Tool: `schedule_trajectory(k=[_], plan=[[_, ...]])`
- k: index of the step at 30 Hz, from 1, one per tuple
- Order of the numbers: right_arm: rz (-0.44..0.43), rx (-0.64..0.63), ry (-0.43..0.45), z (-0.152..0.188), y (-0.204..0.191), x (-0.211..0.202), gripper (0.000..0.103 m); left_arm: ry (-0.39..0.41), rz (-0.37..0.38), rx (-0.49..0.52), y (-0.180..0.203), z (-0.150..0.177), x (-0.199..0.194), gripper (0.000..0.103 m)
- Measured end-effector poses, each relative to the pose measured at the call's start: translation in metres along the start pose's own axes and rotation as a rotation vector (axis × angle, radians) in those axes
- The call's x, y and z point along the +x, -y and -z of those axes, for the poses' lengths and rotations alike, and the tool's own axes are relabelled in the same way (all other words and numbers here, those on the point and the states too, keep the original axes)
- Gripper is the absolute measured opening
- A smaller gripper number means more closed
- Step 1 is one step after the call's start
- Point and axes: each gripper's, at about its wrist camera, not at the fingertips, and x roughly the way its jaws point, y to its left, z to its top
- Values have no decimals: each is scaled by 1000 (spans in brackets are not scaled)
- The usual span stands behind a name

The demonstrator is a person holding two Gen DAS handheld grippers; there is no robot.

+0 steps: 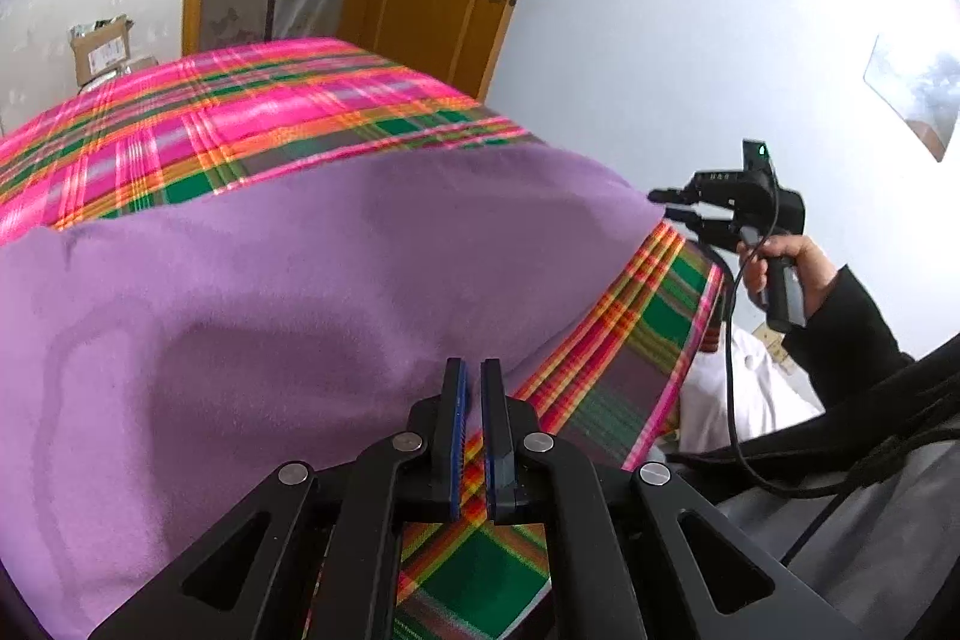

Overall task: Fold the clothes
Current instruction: 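Lay the held sleeve over the folded sweatshirt with the right gripper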

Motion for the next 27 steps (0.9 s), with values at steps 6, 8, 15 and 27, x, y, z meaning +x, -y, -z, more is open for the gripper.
schedule_trajectory(k=[6, 8, 15, 27], plan=[[-34, 0, -34, -11, 6, 10, 35, 40, -81, -82, -15, -13, -1, 6], [-71, -4, -64, -16, 7, 20, 35, 31, -102, -122, -23, -16, 3, 6], [-228, -7, -259, -36, 15, 67, 46, -2, -127, -136, -25, -17, 16, 6], [-407, -94, -326, -37, -3, 84, 7, -41, -126, -136, -16, -30, 45, 6]])
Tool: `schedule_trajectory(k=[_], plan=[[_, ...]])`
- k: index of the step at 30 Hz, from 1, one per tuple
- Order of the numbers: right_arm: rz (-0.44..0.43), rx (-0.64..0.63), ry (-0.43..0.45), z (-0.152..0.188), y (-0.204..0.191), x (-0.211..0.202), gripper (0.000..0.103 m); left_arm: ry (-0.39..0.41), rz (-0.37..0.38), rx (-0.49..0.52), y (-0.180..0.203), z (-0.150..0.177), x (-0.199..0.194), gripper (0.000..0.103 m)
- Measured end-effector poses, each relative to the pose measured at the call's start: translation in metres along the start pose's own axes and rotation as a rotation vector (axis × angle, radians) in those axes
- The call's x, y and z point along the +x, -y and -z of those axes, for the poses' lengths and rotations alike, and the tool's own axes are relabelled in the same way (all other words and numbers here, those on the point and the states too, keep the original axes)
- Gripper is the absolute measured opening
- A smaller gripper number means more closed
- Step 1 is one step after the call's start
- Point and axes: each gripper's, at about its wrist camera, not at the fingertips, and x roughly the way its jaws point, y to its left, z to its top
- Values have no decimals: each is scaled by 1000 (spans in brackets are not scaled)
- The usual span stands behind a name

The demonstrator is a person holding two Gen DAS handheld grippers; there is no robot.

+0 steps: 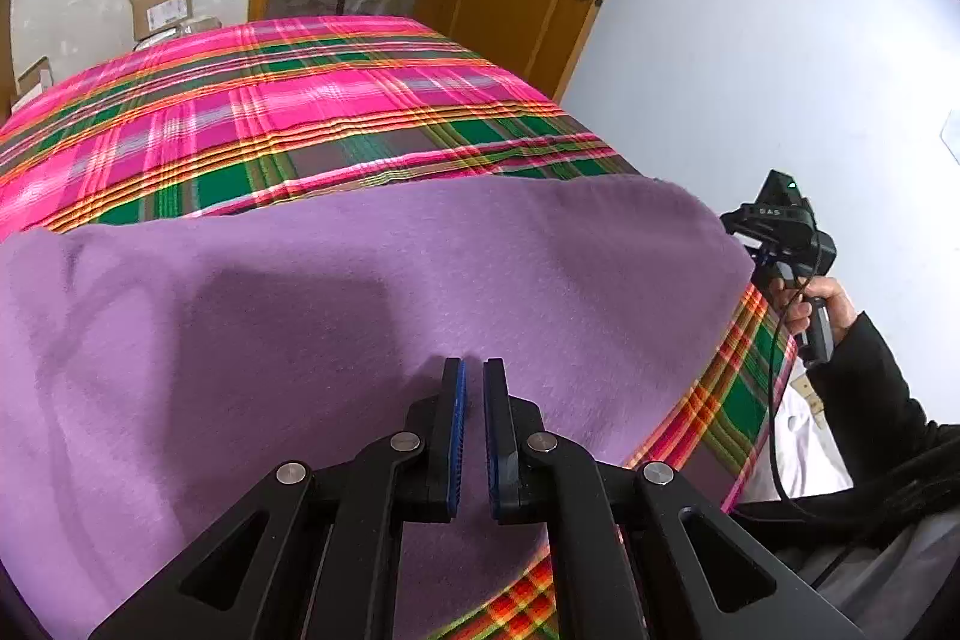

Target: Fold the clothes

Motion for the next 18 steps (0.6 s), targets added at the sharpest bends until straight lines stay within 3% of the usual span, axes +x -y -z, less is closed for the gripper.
schedule_trajectory(k=[6, 15, 16, 18], plan=[[-41, -56, 161, -6, -8, -40, 4, -13, -9, 0, 1, -1, 6, 6], [9, -28, 145, -6, 1, -32, 5, -19, -15, 2, 2, -1, 9, 6], [13, -13, 143, -8, 4, -31, 7, -19, -16, 1, 2, -1, 10, 6], [17, 23, 142, -10, 11, -28, 34, -18, -15, 1, 3, -1, 9, 6]])
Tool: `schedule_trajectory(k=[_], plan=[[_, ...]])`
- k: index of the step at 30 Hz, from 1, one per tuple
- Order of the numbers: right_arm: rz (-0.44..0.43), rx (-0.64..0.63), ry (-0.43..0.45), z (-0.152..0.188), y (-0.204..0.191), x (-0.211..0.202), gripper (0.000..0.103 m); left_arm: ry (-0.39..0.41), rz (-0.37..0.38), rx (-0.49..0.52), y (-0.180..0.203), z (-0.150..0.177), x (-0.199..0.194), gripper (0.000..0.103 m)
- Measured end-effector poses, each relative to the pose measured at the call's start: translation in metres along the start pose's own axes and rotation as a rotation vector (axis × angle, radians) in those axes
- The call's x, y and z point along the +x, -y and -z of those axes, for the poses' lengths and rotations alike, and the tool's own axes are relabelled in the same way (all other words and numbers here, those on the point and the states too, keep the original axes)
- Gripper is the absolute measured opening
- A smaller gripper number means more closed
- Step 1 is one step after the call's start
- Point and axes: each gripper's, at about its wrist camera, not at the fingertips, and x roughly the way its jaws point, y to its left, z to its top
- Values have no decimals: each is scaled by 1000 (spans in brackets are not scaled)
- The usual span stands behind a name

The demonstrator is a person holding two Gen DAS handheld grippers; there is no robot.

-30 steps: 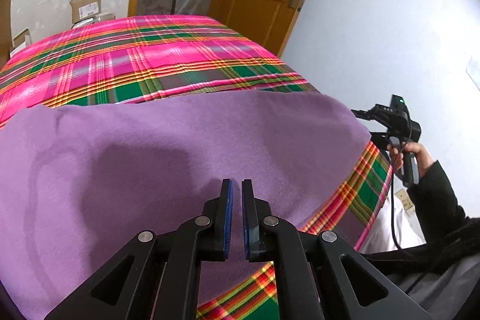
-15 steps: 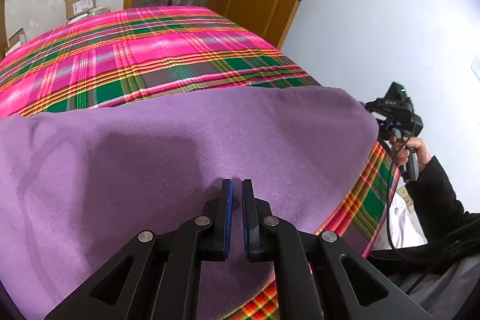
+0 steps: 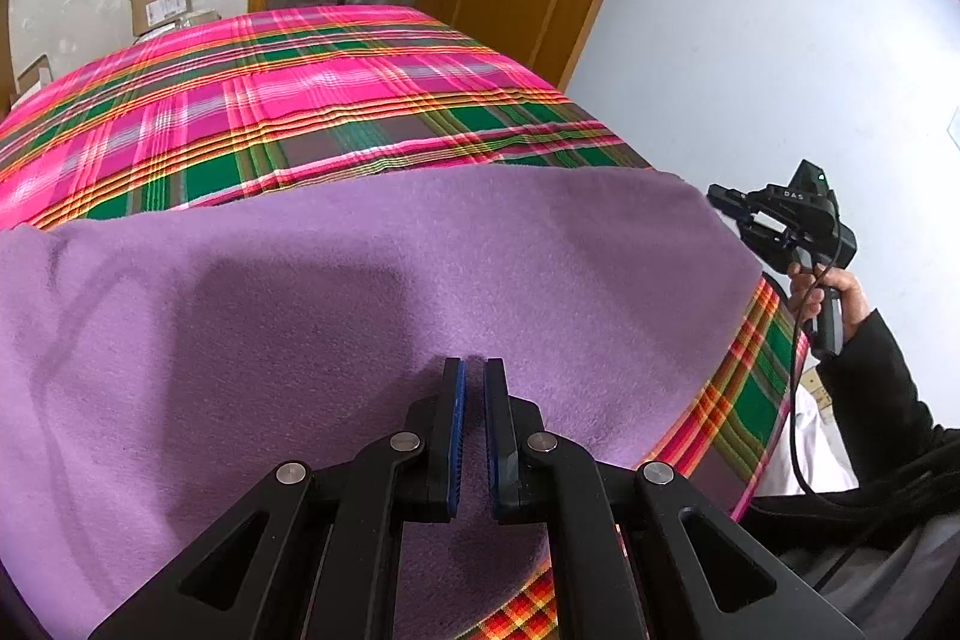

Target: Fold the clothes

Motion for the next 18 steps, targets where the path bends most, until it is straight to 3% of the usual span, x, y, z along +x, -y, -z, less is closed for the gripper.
schedule_trajectory(k=[2, 6, 9, 18], plan=[[-11, 32, -19, 5, 9, 6, 48, 1, 3, 2, 1, 1, 0, 6], [-53, 76, -118, 14, 18, 30, 47, 1, 7, 4, 2, 2, 0, 6], [-84, 32, -154, 17, 7, 43, 9, -1, 8, 4, 2, 2, 0, 6], [-50, -103, -7, 0, -26, 12, 4, 2, 11, 2, 2, 3, 2, 6]])
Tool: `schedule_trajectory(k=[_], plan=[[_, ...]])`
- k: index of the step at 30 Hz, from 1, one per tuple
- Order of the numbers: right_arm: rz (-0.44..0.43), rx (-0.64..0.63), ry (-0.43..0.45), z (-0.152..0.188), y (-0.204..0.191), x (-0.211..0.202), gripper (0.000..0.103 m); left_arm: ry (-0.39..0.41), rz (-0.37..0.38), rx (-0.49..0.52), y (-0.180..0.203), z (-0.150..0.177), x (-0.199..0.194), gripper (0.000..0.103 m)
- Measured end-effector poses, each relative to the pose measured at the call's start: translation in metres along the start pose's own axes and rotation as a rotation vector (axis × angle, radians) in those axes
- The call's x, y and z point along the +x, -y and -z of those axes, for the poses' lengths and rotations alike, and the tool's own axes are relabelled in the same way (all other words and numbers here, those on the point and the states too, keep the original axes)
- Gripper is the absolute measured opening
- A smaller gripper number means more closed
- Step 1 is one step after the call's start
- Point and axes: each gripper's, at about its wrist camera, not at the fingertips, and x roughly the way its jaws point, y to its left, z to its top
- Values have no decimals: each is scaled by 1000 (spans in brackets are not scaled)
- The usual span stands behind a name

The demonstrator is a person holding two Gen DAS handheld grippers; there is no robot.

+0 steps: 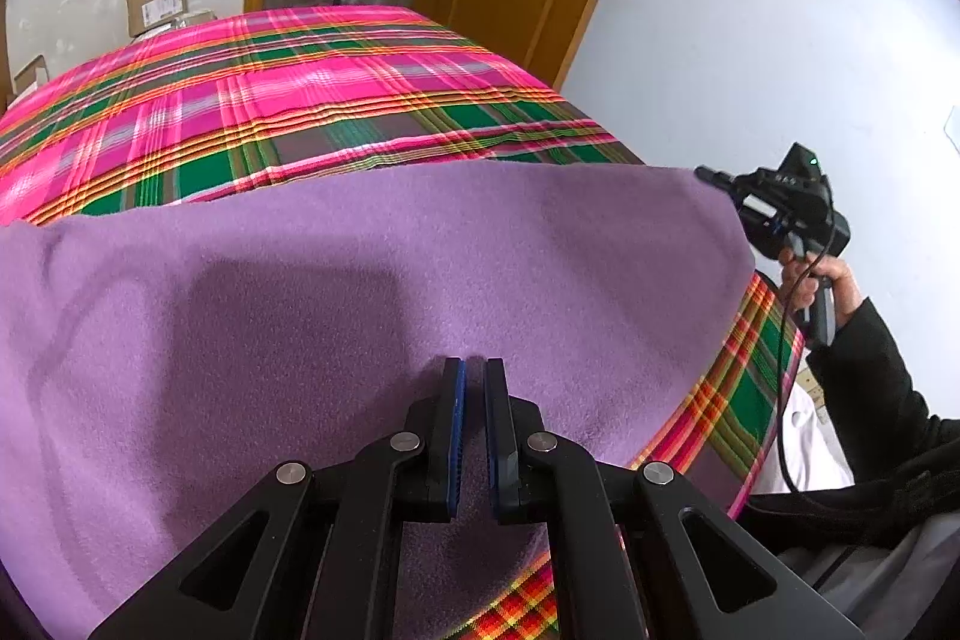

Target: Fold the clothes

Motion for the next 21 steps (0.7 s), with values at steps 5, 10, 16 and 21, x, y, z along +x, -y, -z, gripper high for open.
schedule_trajectory(k=[5, 10, 16, 21], plan=[[66, 24, -32, 3, 13, 12, 4, 1, 5, -2, -1, 0, 1, 6], [92, 72, -76, 9, 27, 24, 7, 2, 8, 1, 0, 2, -1, 6], [85, 167, -43, 19, 37, -2, 25, 9, 12, -1, 0, 3, -3, 6], [38, 291, -25, 52, 57, -28, 39, 12, 19, -2, 0, 4, -3, 6]])
